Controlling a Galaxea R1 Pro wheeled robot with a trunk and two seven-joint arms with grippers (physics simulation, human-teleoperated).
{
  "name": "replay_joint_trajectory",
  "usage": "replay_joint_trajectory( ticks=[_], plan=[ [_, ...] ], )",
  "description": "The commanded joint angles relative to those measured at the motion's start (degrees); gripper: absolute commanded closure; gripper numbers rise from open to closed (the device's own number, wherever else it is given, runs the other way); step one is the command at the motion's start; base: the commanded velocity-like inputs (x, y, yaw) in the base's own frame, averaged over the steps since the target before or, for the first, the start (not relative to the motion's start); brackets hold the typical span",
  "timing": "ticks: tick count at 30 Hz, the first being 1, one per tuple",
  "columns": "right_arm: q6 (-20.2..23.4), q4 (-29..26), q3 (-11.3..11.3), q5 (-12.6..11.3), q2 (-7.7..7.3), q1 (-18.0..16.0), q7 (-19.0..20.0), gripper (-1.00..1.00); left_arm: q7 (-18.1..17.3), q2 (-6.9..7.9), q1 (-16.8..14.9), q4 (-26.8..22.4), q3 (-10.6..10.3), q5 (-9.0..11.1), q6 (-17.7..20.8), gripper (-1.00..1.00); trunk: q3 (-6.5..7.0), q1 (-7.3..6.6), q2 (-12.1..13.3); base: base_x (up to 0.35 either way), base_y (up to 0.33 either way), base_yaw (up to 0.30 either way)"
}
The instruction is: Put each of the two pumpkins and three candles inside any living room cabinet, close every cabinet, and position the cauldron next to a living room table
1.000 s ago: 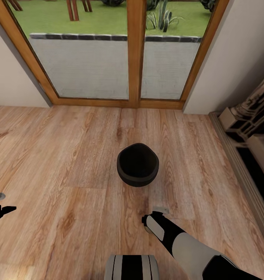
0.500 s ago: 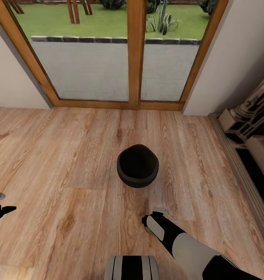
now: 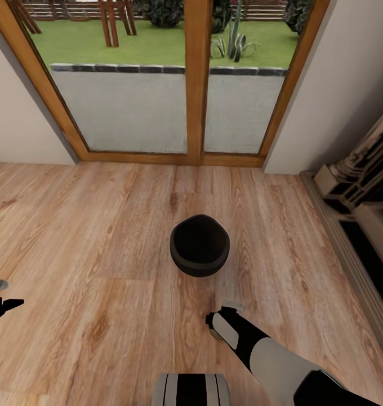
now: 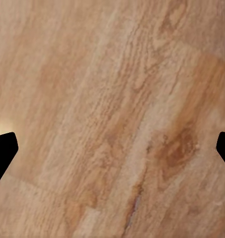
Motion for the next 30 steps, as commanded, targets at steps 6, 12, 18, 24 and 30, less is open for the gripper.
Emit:
replay_joint_trajectory(
  ticks=[6,12,18,24,30],
  plan=[
    [-0.1,-0.1,0.1,-0.2,0.0,0.0,0.4,1.0,0.1,-0.1,0.0,0.0,-0.2,-0.4,-0.1,-1.0,1.34,-0.15,0.1,0.0,0.0,0.0],
    [0.5,0.0,0.1,-0.2,0.0,0.0,0.5,1.0,0.2,-0.2,0.0,0.0,-0.5,-0.5,-0.1,-1.0,2.66,-0.31,0.2,0.0,0.0,0.0],
    [1.1,-0.1,-0.1,-0.3,0.0,-0.1,0.5,1.0,0.2,-0.22,0.0,0.0,-0.5,-0.4,-0.1,-1.0,3.99,-0.46,0.2,-0.144,0.0,0.0],
    [1.1,-0.2,-0.2,-0.3,0.0,-0.2,0.4,1.0,0.2,-0.2,0.0,0.0,-0.5,-0.4,-0.1,-1.0,5.32,-0.61,0.3,-0.034,0.0,0.0],
    [2.9,-0.2,-0.3,-0.4,0.0,-0.6,0.5,1.0,0.2,-0.22,0.0,0.0,-0.5,-0.4,-0.1,-1.0,6.65,-0.77,0.4,0.0,0.0,0.0]
  ],
)
